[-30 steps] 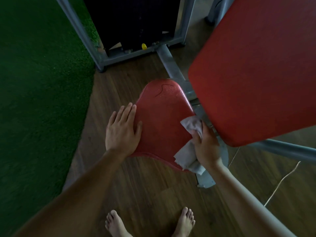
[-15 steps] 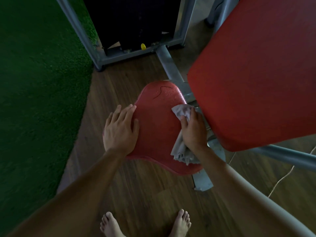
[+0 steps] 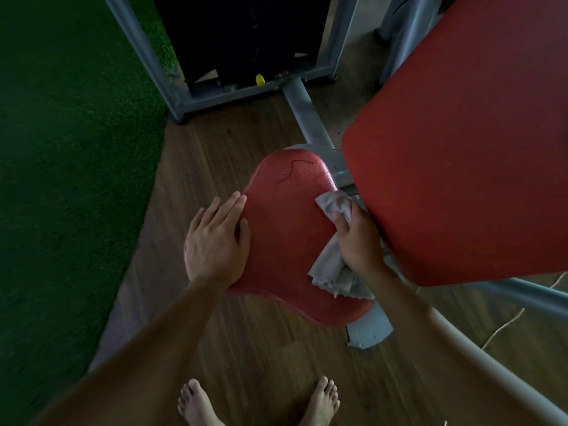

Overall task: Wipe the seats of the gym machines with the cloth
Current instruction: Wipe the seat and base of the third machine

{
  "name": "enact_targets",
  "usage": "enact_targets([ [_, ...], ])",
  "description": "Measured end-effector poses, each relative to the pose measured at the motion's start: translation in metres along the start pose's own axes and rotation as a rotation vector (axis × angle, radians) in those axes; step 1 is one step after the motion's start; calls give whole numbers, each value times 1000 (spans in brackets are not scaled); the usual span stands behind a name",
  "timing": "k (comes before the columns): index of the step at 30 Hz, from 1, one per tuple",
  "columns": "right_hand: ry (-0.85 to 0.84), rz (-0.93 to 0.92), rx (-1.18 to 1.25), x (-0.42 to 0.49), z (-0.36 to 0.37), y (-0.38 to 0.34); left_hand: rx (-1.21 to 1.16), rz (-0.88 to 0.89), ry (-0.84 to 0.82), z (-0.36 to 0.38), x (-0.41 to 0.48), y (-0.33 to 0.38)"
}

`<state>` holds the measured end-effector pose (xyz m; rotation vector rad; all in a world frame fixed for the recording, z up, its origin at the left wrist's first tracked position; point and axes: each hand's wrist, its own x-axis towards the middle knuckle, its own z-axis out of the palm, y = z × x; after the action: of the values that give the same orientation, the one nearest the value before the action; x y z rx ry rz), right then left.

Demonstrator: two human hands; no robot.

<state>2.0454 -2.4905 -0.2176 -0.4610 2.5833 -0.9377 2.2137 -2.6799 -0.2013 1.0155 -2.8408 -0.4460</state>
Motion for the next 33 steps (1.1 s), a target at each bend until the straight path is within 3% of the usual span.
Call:
enact_targets([
  [5,-16,26,-23,26,5,-20,6,-9,-6,0,0,-1],
  [11,1,-48,-14,-14,-4,-2,-4,-13,0,0,0,0],
  [19,19,61,-93,23,9,-24,-14,-23,8,-1,0,0],
  [33,82,25,-125,7,13,-13,-21,-53,-54,-6,3,2],
])
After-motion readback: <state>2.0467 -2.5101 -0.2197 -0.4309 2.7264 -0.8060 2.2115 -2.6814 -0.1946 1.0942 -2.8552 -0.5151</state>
